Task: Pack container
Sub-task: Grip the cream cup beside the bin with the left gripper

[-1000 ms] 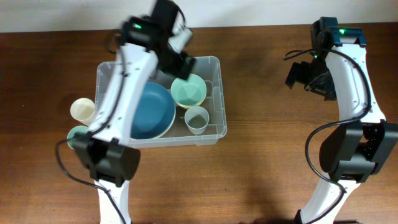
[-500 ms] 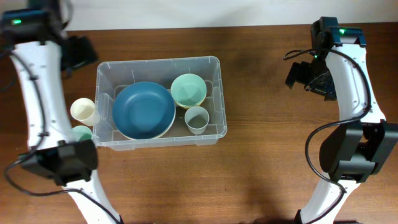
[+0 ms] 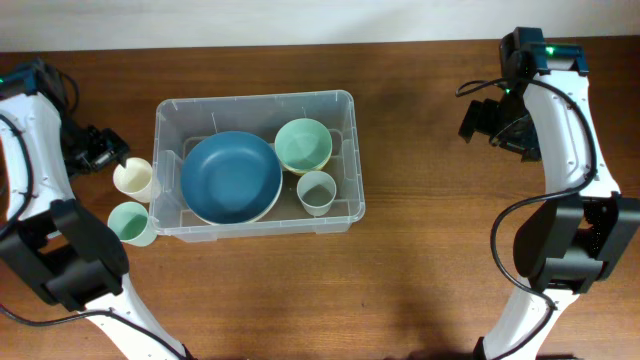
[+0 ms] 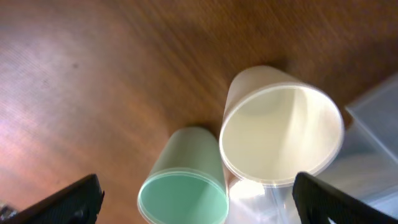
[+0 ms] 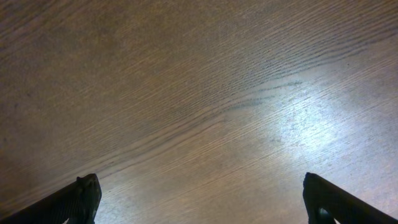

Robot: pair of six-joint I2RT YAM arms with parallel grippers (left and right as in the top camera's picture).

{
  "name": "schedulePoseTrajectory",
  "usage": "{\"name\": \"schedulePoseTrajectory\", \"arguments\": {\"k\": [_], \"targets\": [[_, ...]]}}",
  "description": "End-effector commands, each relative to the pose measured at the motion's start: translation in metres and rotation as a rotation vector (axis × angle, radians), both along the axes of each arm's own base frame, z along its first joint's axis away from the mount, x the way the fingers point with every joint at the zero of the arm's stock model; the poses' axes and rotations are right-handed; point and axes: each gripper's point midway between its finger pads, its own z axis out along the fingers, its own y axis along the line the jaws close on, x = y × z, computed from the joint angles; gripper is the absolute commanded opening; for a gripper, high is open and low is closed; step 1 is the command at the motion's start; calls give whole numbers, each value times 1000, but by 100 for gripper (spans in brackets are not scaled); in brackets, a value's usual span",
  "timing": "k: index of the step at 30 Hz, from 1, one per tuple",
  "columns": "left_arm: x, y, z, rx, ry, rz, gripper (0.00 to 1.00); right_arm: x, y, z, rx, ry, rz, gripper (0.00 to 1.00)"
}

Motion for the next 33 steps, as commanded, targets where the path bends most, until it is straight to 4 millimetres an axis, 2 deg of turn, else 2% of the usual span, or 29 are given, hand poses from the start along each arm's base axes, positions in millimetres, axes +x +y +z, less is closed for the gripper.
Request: {"name": "schedulePoseTrajectory", "arguments": {"k": [1, 7, 10, 11, 14, 15, 17, 21, 23, 25, 27, 29, 32, 33], "targets": [[-1, -4, -16, -14, -4, 8, 99, 0, -1, 3, -2, -8, -7, 99], [6, -1, -44, -2, -33, 0, 98, 0, -1, 3, -2, -8, -7, 99], [5, -1, -54, -2, -32, 0, 90, 0, -1, 3, -3, -8, -7, 99], [5, -1, -57, -2, -33, 0, 77, 0, -1, 3, -2, -8, -7, 99], [7, 0, -60, 2, -42, 0, 27, 0, -1, 3, -2, -8, -7, 99], [8, 0, -60, 4, -46, 0, 17, 0, -1, 3, -3, -8, -7, 99], [12, 3, -60, 14, -61, 1, 1, 0, -1, 3, -2, -8, -7, 99], [18, 14, -52, 30, -97, 18, 1, 0, -1, 3, -2, -8, -7, 99], [21, 24, -40, 42, -122, 38, 1, 0, -1, 3, -3, -8, -7, 99], [24, 39, -21, 61, -159, 68, 1, 0, -1, 3, -2, -8, -7, 99], [27, 53, 7, 82, -205, 109, 1, 0, -1, 3, -3, -8, -7, 99], [32, 61, 43, 89, -276, 129, 1, 0, -1, 3, -2, -8, -7, 99], [44, 48, 101, 43, -418, 45, 1, 0, -1, 3, -2, -8, -7, 99], [56, 20, 136, -33, -533, -121, 1, 0, -1, 3, -3, -8, -7, 99]]}}
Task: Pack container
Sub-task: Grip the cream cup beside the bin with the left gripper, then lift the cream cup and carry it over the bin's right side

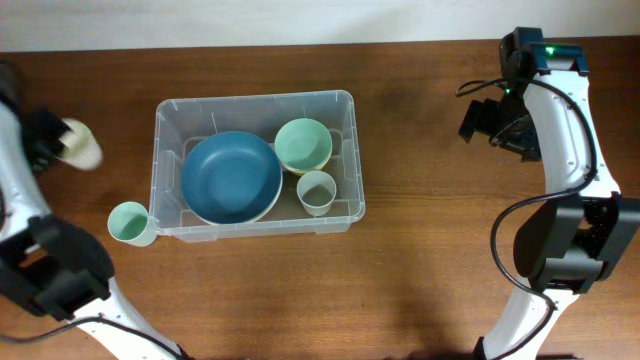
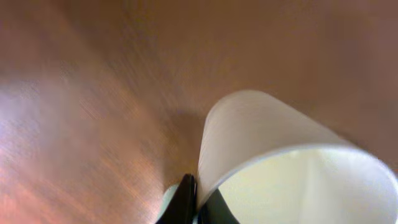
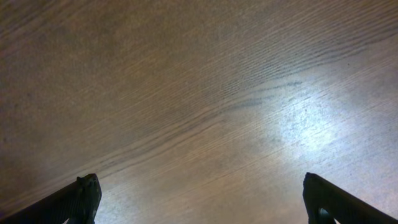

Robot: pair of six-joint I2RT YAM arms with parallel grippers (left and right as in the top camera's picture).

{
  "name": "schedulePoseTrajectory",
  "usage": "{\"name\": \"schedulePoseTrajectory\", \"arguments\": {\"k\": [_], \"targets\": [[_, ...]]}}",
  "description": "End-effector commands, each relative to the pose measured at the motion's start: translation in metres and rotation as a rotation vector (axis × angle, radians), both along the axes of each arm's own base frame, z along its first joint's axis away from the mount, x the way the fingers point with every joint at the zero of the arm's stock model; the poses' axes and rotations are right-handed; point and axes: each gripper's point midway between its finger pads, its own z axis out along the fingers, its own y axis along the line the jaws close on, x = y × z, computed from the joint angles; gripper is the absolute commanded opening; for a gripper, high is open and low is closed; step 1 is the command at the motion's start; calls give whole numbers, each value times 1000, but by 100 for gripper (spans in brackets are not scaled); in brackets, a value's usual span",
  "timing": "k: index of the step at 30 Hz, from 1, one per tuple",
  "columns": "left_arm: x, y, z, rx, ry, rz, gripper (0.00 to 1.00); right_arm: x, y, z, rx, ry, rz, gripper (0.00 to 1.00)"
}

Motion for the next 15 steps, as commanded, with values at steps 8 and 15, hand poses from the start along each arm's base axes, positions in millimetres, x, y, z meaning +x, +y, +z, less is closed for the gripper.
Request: {"name": "schedulePoseTrajectory", "arguments": {"k": [8, 15], "targets": [[18, -217, 162, -82, -474, -1086, 1, 0, -1, 3, -3, -8, -7, 99], [8, -339, 111, -60, -251, -1407, 1, 0, -1, 3, -2, -8, -7, 99]]}}
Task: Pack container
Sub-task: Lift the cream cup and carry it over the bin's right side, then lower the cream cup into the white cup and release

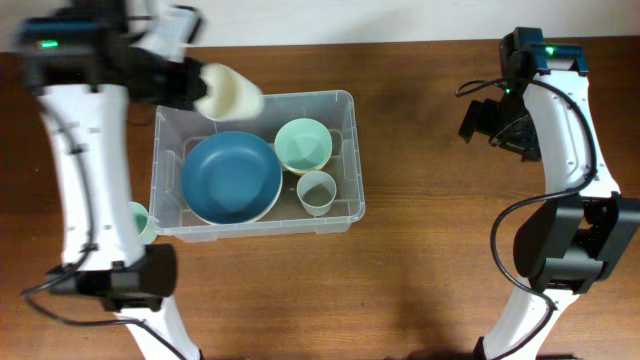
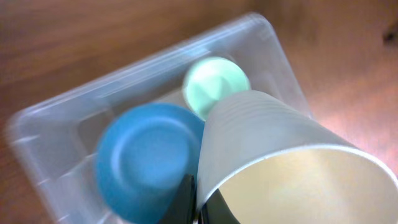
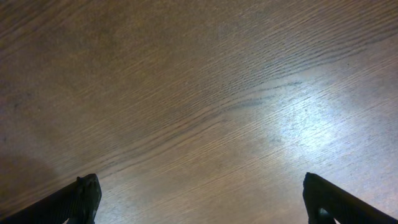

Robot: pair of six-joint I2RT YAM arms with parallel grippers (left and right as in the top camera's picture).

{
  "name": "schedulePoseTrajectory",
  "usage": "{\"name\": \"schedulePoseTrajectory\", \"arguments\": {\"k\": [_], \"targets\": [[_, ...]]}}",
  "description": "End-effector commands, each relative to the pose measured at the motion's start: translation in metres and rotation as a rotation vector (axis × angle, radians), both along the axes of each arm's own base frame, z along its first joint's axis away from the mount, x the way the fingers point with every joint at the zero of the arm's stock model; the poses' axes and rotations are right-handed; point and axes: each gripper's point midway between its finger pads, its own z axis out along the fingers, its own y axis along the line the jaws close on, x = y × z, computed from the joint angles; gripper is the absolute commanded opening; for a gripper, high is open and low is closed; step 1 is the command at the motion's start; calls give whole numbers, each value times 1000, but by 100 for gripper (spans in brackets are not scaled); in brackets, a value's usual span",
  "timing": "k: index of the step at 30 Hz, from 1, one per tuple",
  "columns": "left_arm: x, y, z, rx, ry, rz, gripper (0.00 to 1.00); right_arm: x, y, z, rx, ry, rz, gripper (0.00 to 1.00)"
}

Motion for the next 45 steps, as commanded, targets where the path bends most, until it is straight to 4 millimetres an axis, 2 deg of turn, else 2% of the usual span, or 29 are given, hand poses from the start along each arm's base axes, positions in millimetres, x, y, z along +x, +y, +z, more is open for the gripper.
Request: {"name": "schedulePoseTrajectory", "arguments": {"k": [1, 4, 6, 11, 15, 19, 26, 33, 38, 45], "targets": [[-10, -45, -36, 97, 74, -162, 1, 0, -1, 3, -3, -8, -7, 99], [-21, -76, -61, 118, 137, -228, 1, 0, -1, 3, -2, -8, -7, 99], [-25, -85, -76, 136, 186, -206, 1, 0, -1, 3, -2, -8, -7, 99], [-35, -84, -115, 239, 293, -129, 1, 0, -1, 3, -2, -8, -7, 99], [-43, -87, -132, 241, 345, -146, 1, 0, -1, 3, -3, -8, -7, 99], [-45, -95, -137, 197, 357, -165, 1, 0, -1, 3, -2, -8, -7, 99], [-42, -97, -139, 197, 343, -190, 1, 0, -1, 3, -2, -8, -7, 99], [-41, -97, -158, 202, 363, -190, 1, 0, -1, 3, -3, -8, -7, 99], [-39, -99, -161, 201, 358, -192, 1, 0, -1, 3, -3, -8, -7, 99], [-44, -114, -161, 190, 343, -256, 1, 0, -1, 3, -2, -8, -7, 99]]}}
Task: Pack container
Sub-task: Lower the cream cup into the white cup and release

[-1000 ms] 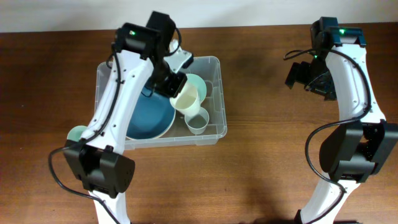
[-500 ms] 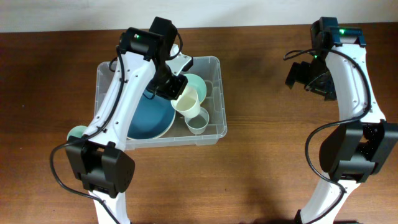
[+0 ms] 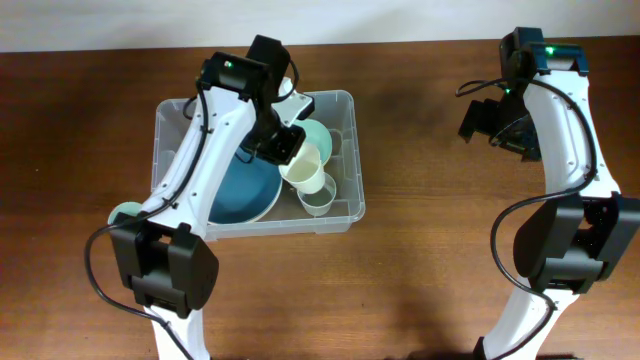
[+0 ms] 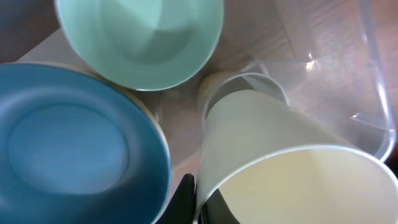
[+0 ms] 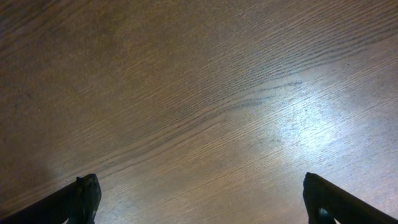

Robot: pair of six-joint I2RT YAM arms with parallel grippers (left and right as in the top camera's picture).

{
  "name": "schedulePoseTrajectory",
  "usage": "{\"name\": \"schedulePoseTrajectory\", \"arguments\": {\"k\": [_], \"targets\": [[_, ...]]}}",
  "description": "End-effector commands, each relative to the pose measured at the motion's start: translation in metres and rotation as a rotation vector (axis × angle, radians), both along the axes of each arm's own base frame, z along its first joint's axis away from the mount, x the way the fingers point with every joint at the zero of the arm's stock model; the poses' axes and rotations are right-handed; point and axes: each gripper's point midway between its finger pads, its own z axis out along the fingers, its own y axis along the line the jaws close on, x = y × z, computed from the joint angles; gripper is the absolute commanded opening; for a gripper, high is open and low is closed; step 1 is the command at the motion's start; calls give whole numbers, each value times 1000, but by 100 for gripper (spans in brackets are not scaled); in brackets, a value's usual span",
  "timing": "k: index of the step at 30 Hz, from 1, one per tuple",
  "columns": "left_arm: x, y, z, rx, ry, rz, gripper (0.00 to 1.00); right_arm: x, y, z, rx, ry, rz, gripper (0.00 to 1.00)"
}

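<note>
A clear plastic container holds a blue bowl, a pale green bowl and a greyish cup. My left gripper is shut on the rim of a cream cup, held tilted inside the container just over the greyish cup. In the left wrist view the cream cup fills the lower right, with the greyish cup's rim beneath it and the gripper pinching its wall. A green cup stands outside the container's left wall. My right gripper hangs open over bare wood.
The wooden table extends around the container. In the right wrist view only wood grain shows between the gripper's fingertips. The left arm reaches across the container from the back.
My left gripper has carried the cream cup from above the container's back left rim to low inside it, over the greyish cup. The right arm has not moved.
The cream cup stood beside the green cup left of the container, with my left gripper open near it. Then the gripper held it lifted at the far left, then over the container's back rim, and now low inside over the greyish cup.
</note>
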Motion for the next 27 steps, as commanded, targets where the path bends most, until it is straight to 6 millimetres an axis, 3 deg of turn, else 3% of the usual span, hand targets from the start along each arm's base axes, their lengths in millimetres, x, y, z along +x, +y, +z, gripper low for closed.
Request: {"name": "schedulePoseTrajectory", "arguments": {"k": [1, 14, 19, 22, 27], "targets": [[-8, -19, -6, -26, 17, -76, 1, 0, -1, 3, -3, -8, -7, 99], [-7, -18, -10, 22, 5, -79, 1, 0, -1, 3, -3, -8, -7, 99], [-8, -18, -16, 29, 23, -80, 13, 0, -1, 3, -3, -8, -7, 99], [-7, -18, -21, 32, 33, -80, 33, 0, -1, 3, -2, -8, -7, 99], [-2, -19, -23, 28, 20, -77, 47, 0, -1, 3, -2, -8, -7, 99]]}}
